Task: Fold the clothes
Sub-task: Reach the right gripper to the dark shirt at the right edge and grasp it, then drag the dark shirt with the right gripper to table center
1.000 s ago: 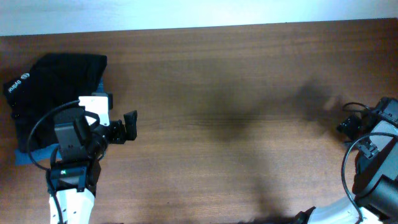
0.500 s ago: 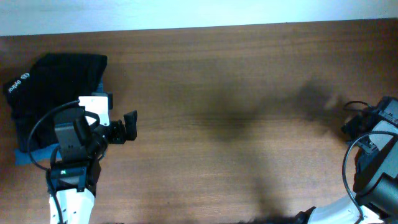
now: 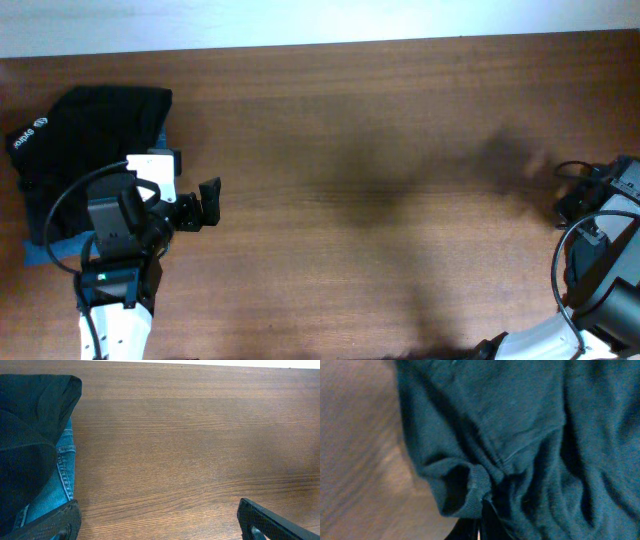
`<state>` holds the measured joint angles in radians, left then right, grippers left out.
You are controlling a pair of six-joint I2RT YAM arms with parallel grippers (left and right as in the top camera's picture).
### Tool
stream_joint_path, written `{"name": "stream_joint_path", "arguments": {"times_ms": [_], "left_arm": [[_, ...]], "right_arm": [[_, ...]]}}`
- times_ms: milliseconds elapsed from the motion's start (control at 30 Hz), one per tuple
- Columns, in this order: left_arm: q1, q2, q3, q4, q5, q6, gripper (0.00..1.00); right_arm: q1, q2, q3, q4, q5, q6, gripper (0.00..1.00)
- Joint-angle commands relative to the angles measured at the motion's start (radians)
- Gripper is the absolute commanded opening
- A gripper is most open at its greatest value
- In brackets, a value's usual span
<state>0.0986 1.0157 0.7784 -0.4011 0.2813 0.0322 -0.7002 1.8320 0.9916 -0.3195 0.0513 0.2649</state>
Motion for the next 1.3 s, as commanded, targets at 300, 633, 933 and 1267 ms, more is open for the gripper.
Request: {"name": "stream_joint_path", "arguments": {"times_ms": [300,633,933,1267], "left_arm": [[0.005,0.002,0.019,0.003,0.019,-0.01,0.99],[0.004,0.002,0.019,0.007,0.019,-0.01,0.99],[0.004,0.002,0.019,0.007,0.019,-0.01,0.99],[0.004,0.002,0.019,0.021,0.023,-0.01,0.99]], "right_arm": [[0.161,-0.058,0.348,-0.278,-0.647,-0.215,0.04],[0.698,-0.063,0.602,-0.717,-0.452,-0.81,0.04],[0.935,-0.063,0.613,-0.694,-0.306,-0.807,0.04],[0.982,-0.063,0.613,-0.698,-0.335,-0.808,0.04]]}}
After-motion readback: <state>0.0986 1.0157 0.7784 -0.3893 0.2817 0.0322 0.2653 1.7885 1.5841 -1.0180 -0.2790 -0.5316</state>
